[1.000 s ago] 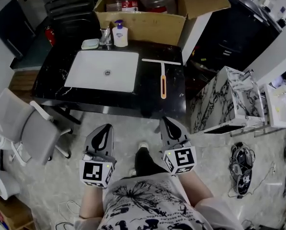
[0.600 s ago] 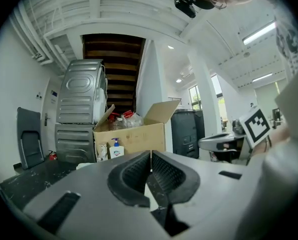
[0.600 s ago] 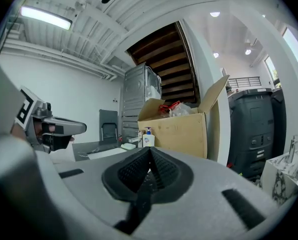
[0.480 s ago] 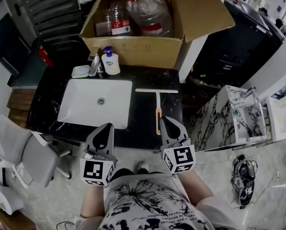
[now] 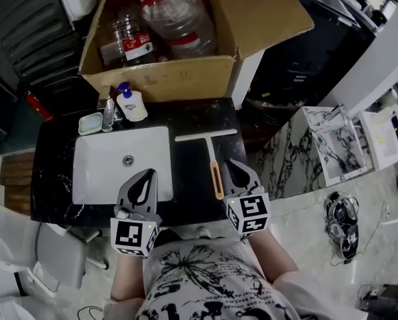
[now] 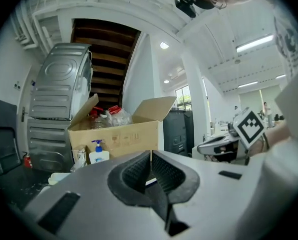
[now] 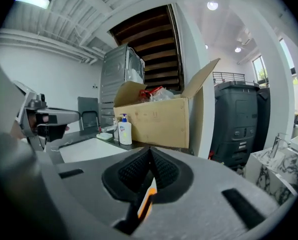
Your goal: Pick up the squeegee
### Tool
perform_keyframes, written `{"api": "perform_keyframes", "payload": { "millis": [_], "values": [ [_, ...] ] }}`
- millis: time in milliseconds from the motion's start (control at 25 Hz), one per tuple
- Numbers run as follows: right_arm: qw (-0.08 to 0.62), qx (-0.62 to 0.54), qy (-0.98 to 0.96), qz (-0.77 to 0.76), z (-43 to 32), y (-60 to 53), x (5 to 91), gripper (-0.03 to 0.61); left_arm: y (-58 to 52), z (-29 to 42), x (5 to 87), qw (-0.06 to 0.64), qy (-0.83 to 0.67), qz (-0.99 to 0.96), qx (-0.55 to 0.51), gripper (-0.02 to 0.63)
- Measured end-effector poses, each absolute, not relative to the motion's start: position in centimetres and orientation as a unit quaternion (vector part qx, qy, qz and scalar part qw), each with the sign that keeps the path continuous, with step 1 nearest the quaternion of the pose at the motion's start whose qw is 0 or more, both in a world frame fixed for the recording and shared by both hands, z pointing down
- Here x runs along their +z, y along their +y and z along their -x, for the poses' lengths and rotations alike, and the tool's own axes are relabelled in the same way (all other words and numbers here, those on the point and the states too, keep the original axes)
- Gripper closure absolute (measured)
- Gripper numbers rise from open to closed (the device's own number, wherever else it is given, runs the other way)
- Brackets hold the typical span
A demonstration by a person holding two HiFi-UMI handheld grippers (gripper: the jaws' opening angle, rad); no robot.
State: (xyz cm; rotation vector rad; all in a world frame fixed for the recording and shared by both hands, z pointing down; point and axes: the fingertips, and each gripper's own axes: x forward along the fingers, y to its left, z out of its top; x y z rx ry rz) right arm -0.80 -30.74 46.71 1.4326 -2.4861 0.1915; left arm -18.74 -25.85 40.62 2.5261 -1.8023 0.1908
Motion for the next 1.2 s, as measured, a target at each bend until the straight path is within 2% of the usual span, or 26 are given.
{"api": "perform_keyframes", "payload": {
  "millis": [360,600,840,1200],
  "values": [
    [0.217,0.111,-0.817,-0.522,2.8,-33.8,51.8,0.578,-30.7,21.8,41.2,0.024,-0.538,-0.840,0.069,0.601],
    [0.281,0.173,-0.789,-0.518,3.3,-36.0,57.5,0.502,-32.5,22.7,43.1,0.035,-0.513,-0.855,0.065,0.601],
    [0.312,0.229,-0.756,-0.527,3.1,-38.0,61.3,0.466,-33.5,23.6,45.6,0.049,-0.504,-0.859,0.075,0.601],
    [0.349,0.254,-0.725,-0.536,3.0,-40.1,63.8,0.469,-33.6,24.7,48.2,0.088,-0.511,-0.850,0.093,0.601]
  ]
}}
